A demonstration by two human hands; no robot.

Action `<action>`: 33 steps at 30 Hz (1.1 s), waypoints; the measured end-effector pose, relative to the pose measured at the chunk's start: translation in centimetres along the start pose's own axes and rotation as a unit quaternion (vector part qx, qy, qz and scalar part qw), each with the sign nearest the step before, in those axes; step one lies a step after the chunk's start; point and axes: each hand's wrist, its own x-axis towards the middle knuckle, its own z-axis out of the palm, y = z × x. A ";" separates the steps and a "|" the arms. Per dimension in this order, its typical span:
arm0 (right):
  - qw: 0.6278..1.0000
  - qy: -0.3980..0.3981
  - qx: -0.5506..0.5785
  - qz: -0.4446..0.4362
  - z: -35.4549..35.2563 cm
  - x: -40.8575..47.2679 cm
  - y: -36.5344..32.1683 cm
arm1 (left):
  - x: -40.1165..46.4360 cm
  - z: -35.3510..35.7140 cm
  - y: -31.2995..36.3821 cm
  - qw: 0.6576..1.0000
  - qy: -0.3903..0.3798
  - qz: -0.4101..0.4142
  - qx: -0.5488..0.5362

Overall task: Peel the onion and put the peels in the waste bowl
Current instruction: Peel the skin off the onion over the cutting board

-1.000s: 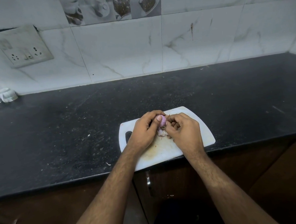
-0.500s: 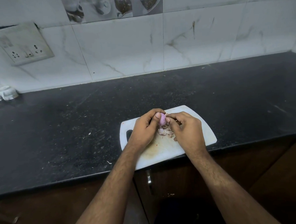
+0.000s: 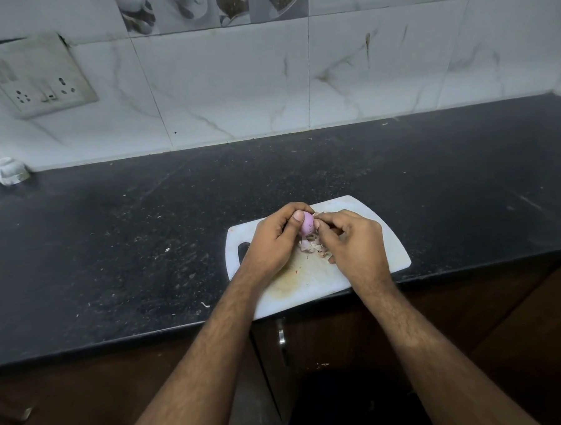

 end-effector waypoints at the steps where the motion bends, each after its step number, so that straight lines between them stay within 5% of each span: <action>1: 1.000 0.000 -0.004 0.000 0.0 0.0 -0.1 | 0.0 0.0 0.0 1.000 0.000 0.001 0.002; 33: 0.998 0.024 -0.024 0.058 0.5 0.4 0.6 | -0.1 0.1 0.3 1.000 -0.002 0.025 -0.005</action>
